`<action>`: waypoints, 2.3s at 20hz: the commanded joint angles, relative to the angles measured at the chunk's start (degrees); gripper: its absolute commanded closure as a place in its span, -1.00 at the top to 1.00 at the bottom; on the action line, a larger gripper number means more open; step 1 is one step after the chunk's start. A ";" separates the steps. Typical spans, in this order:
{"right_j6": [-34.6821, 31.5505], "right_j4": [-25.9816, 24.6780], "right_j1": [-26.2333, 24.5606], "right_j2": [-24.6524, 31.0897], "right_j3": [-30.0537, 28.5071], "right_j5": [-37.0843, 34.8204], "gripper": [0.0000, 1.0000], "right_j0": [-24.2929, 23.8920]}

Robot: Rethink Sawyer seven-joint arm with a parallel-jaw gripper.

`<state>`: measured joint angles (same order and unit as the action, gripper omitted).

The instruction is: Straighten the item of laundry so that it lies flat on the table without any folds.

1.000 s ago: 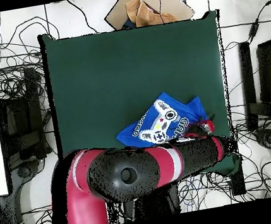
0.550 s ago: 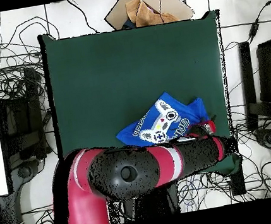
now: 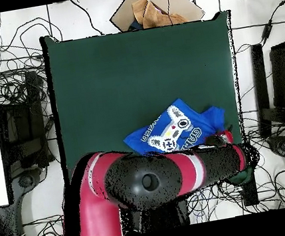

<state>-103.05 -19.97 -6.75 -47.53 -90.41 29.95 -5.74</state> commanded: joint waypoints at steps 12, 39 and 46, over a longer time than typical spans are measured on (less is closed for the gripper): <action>-3.36 -12.84 1.54 11.61 0.73 -19.14 1.00 -7.28; -8.28 -18.75 26.66 47.65 -13.62 -32.21 1.00 -23.24; -3.32 -16.86 31.02 49.39 -14.68 -42.95 1.00 -22.90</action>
<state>-103.05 -42.77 22.53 -11.02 -103.36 -5.98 -31.10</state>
